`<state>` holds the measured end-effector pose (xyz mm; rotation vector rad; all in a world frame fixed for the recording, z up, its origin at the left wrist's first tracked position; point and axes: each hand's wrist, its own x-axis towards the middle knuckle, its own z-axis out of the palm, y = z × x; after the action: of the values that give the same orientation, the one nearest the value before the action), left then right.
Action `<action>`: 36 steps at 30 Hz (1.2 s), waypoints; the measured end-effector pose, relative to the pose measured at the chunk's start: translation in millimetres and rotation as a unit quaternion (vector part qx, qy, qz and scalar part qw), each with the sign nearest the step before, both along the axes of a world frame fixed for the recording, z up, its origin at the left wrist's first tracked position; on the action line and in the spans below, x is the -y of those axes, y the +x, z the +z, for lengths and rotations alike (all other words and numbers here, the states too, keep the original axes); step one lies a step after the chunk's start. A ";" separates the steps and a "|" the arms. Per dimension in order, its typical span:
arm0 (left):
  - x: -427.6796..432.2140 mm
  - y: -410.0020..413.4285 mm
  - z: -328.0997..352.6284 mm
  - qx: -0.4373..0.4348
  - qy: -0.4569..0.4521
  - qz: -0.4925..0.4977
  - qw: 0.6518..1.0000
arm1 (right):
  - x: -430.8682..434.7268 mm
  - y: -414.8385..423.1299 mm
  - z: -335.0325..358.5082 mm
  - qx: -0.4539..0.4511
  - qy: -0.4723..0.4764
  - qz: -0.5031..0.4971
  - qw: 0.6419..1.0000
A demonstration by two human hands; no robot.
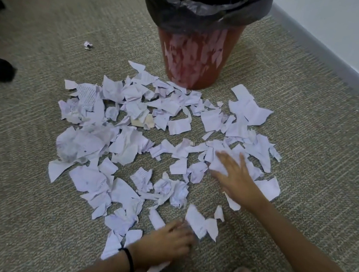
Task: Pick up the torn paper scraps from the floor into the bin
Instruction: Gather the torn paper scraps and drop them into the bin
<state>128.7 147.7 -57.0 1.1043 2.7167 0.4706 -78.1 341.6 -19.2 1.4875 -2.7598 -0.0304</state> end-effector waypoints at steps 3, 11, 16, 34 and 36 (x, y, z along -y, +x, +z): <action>23.7 -27.3 10.1 -0.027 -0.073 0.076 0.994 | 4.0 8.2 12.0 0.009 -0.028 0.024 0.999; 63.4 -15.0 41.9 -0.068 -0.133 0.006 0.989 | -5.6 90.3 -28.7 -0.013 0.100 0.445 0.890; 65.8 44.1 21.3 -0.083 -0.225 -0.242 0.940 | -10.0 58.3 -26.4 0.011 0.064 0.256 0.965; 164.1 0.7 40.8 0.085 -0.198 0.233 0.948 | 1.8 -23.5 17.7 0.255 0.027 -0.199 0.946; 170.6 7.3 42.7 0.128 -0.178 0.213 0.952 | 12.1 -21.2 18.9 0.264 0.028 -0.199 0.944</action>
<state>135.9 -22.9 -14.3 0.3383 2.6509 0.1471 -99.3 329.5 -0.2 1.0317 -3.4689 0.3400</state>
